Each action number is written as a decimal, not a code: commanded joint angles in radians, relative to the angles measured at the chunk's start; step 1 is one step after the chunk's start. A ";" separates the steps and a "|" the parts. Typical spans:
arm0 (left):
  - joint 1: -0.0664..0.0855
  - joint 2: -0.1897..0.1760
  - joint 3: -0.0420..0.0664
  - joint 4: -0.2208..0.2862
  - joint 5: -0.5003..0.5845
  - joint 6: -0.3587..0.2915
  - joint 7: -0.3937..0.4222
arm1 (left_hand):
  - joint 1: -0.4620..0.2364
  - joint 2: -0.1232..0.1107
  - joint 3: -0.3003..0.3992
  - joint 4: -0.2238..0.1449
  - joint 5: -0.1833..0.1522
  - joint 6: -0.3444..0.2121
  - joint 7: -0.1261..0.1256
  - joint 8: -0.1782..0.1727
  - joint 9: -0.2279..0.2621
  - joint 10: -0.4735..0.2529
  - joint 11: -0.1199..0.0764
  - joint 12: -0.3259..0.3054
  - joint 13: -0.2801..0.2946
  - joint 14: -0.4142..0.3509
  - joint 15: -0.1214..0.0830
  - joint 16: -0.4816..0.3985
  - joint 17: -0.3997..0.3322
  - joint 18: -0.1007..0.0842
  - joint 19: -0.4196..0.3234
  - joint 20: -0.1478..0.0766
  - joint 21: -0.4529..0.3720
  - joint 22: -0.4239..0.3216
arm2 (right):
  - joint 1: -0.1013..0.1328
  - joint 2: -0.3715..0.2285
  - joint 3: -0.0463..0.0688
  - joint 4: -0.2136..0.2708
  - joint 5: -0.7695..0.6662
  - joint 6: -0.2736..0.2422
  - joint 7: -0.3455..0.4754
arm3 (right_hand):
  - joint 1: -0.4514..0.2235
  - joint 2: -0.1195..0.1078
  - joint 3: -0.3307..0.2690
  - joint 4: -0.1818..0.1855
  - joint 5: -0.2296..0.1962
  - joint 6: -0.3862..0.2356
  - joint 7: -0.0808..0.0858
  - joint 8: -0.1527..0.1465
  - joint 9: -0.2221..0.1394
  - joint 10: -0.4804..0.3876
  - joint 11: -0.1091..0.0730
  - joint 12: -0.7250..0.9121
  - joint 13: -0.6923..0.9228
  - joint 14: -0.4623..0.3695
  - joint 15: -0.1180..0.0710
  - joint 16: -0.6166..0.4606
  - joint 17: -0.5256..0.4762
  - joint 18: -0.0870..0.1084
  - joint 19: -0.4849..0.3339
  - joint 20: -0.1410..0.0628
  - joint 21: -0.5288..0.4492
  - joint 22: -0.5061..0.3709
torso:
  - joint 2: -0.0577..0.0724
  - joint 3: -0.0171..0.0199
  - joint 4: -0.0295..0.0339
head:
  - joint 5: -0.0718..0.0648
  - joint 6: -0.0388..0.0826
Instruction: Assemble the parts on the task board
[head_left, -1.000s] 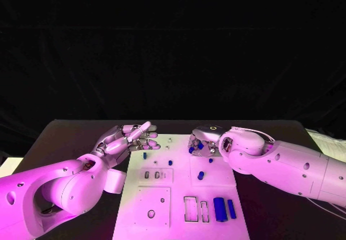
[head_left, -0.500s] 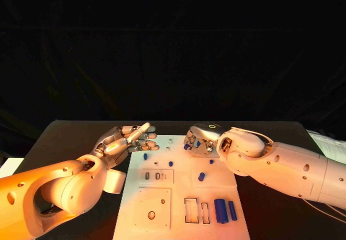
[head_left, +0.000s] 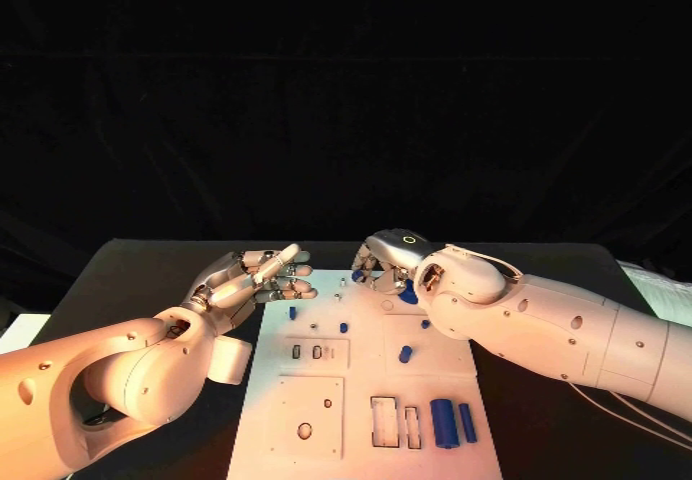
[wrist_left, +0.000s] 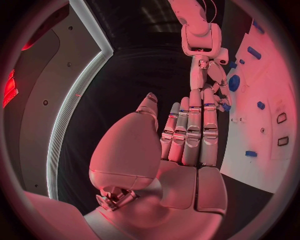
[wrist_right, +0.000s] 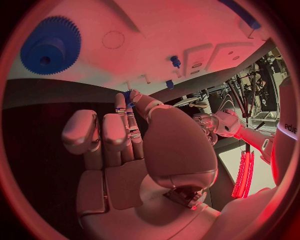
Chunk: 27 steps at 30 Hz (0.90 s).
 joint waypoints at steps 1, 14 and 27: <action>0.003 0.001 0.001 0.000 0.005 0.008 0.011 | 0.002 0.007 0.000 -0.007 0.001 -0.004 0.003 -0.005 0.001 -0.007 0.000 -0.006 0.001 -0.003 0.003 -0.004 0.002 0.012 0.000 0.004 -0.004 -0.002 | 0.001 0.020 -0.001 -0.027 -0.011 -0.022 -0.008 | 0.001 0.002 0.008 0.002 0.000 0.011 -0.002 0.000 0.019 -0.002 0.004 -0.005 -0.002 0.032 -0.004 0.003 0.001 -0.015 0.000 -0.006 0.008 0.002 | 0.001 0.0003 -0.0003 | 0.003 -0.002; 0.008 0.002 0.001 -0.002 0.005 0.010 0.008 | 0.003 0.007 0.000 -0.007 0.001 -0.005 0.003 -0.005 0.001 -0.007 0.000 -0.006 0.002 -0.003 0.003 -0.004 0.002 0.012 0.000 0.004 -0.004 -0.002 | -0.001 0.076 -0.007 -0.095 -0.007 0.034 0.015 | -0.004 -0.005 0.006 0.007 -0.002 0.006 0.002 -0.006 0.020 -0.010 0.007 -0.006 -0.004 0.031 -0.001 0.009 0.005 -0.016 -0.003 -0.005 0.013 0.008 | 0.003 -0.0002 -0.0003 | 0.011 -0.011; 0.009 0.002 0.001 -0.006 0.005 0.011 0.004 | 0.003 0.008 0.000 -0.008 0.000 -0.005 0.003 -0.005 0.001 -0.008 0.000 -0.006 0.002 -0.003 0.003 -0.005 0.003 0.012 0.000 0.004 -0.005 -0.002 | -0.002 0.084 -0.009 -0.094 -0.006 0.057 0.032 | -0.011 -0.011 0.002 0.011 -0.001 0.005 0.003 -0.008 0.021 -0.012 0.008 -0.005 -0.004 0.030 0.000 0.012 0.006 -0.016 -0.005 -0.003 0.016 0.010 | 0.003 -0.0004 -0.0005 | 0.017 -0.015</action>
